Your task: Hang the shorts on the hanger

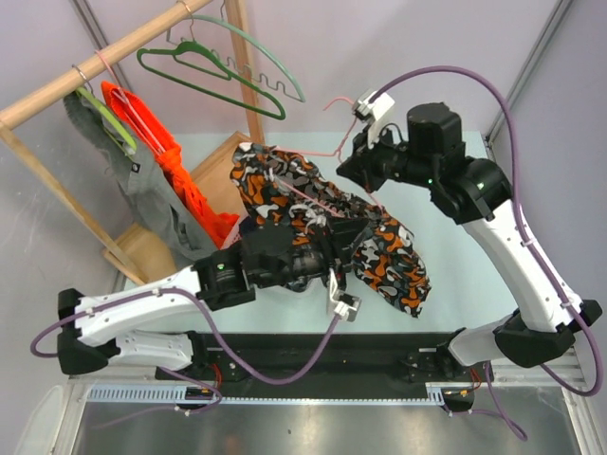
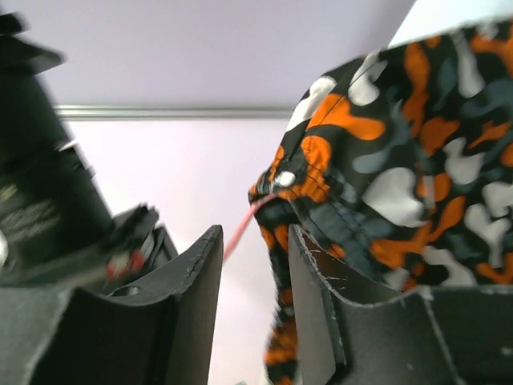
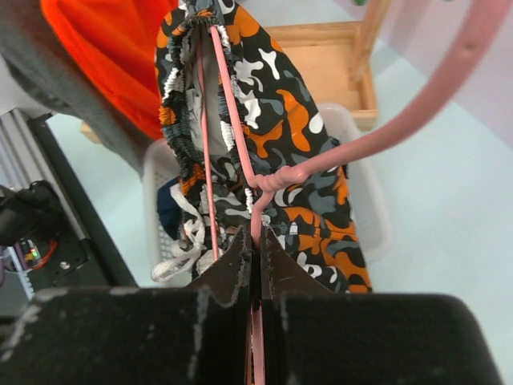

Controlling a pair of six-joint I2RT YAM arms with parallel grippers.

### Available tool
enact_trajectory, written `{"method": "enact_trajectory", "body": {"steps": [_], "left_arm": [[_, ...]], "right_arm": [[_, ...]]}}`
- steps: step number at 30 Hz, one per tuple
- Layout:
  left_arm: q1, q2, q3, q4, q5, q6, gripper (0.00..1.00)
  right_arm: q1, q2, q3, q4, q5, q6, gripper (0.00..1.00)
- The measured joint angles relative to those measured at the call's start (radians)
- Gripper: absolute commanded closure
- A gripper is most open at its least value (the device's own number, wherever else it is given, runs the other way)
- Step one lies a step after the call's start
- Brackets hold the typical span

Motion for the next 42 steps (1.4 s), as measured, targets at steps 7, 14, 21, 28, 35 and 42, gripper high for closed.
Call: {"method": "enact_trajectory", "body": {"steps": [7,14,21,28,35,42], "left_arm": [[-0.003,0.059,-0.006,0.06,-0.107,0.161,0.62],[-0.002,0.088,-0.006,0.062,-0.174,0.225,0.66],[0.007,0.103,-0.006,0.069,-0.223,0.271,0.71],[0.012,0.105,-0.006,0.068,-0.231,0.324,1.0],[0.044,0.069,-0.021,0.02,-0.229,0.32,1.0],[0.156,-0.018,-0.035,-0.013,-0.188,0.336,1.0]], "right_arm": [[0.14,0.0,-0.006,0.011,0.109,0.043,1.0],[0.167,0.0,-0.007,0.012,0.167,0.059,1.0],[0.201,0.014,-0.007,0.018,0.187,0.063,1.0],[0.211,0.034,-0.016,0.018,0.193,0.065,0.95],[0.185,0.028,-0.027,0.041,0.155,0.062,0.47],[0.034,-0.025,-0.024,0.109,0.097,0.076,0.1]]}}
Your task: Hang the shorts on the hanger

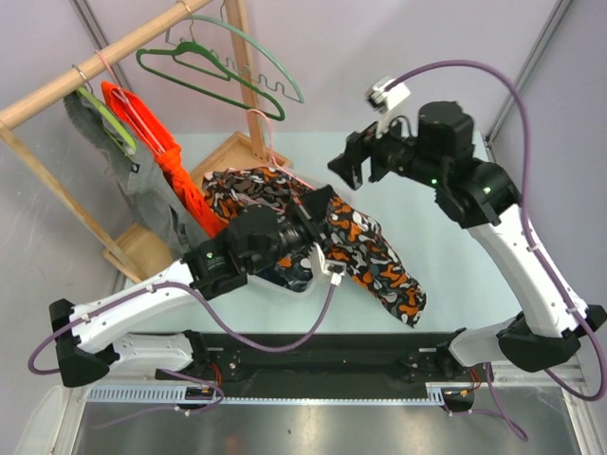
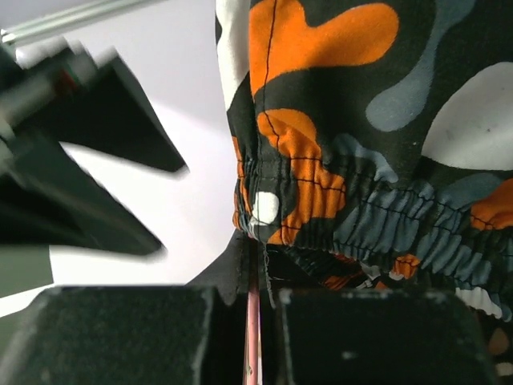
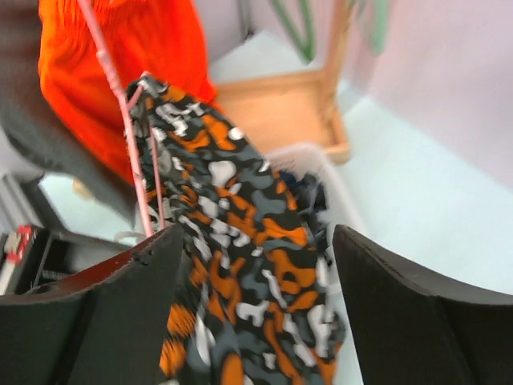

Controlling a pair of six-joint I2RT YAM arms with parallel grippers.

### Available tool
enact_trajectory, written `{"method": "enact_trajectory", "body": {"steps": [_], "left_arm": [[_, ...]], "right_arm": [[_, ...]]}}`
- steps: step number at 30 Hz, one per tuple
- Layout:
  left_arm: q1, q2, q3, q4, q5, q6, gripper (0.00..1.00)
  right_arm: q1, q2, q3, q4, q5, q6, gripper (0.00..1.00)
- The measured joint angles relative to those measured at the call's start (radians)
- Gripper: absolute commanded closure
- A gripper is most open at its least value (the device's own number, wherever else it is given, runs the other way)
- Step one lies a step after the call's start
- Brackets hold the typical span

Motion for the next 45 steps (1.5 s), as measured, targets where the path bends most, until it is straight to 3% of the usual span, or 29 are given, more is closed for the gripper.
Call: {"method": "enact_trajectory", "body": {"steps": [1,2,7,12,27,34,45], "left_arm": [[0.022,-0.008,0.0,0.001,0.015,0.008,1.0],[0.041,-0.012,0.0,0.003,0.028,0.017,1.0],[0.177,0.011,0.043,0.003,0.138,0.077,1.0],[0.335,0.087,0.184,-0.019,0.251,0.127,1.0],[0.752,0.349,0.573,-0.034,0.581,0.141,1.0],[0.842,0.417,0.679,-0.044,0.68,0.114,1.0],[0.927,0.425,0.588,-0.044,0.726,0.109,1.0]], "right_arm": [[-0.021,-0.011,0.0,0.014,-0.003,0.002,0.01],[-0.035,-0.021,0.0,0.026,-0.006,0.008,0.0],[-0.137,-0.067,0.01,0.09,-0.024,0.029,0.0],[-0.231,-0.084,0.011,0.129,-0.032,0.055,0.0],[-0.296,-0.098,0.007,0.148,-0.099,0.073,0.0],[-0.301,-0.106,-0.014,0.148,-0.114,0.08,0.0],[-0.311,-0.113,-0.029,0.148,-0.125,0.08,0.0]]}}
